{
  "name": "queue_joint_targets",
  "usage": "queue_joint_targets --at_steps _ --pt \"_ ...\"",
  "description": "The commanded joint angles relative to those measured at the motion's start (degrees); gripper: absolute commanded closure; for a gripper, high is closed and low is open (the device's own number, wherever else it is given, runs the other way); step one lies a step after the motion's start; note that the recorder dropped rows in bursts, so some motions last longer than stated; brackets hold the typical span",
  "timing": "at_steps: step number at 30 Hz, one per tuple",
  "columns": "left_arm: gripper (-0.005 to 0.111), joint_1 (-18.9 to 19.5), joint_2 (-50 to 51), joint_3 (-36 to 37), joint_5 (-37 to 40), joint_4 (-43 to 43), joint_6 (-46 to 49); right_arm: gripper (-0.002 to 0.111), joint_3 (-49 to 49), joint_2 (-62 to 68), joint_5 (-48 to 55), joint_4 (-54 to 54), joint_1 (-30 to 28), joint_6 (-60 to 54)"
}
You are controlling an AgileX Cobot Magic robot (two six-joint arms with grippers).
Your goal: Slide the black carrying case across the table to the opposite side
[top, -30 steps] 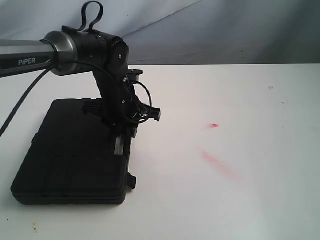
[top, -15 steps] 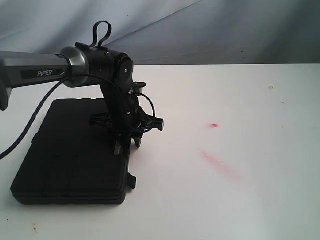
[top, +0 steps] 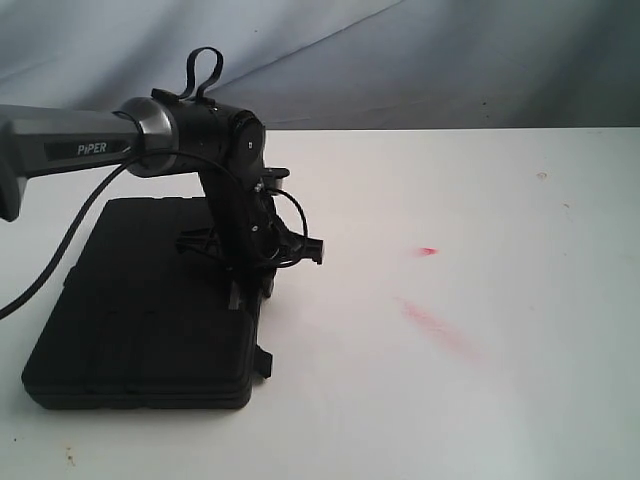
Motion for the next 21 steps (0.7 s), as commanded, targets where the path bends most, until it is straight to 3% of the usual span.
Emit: queue_joint_targets --at_steps 1,21 --pt "0.107 -0.1 0.3 -0.2 -1.0 -0.8 0.0 0.108 0.2 -0.4 -0.2 -0.1 -0.4 0.1" --pt "0.107 -0.4 0.3 -0.3 -2.3 -2.2 -3.3 0.108 0.2 -0.4 -0.2 -0.1 -0.4 0.1"
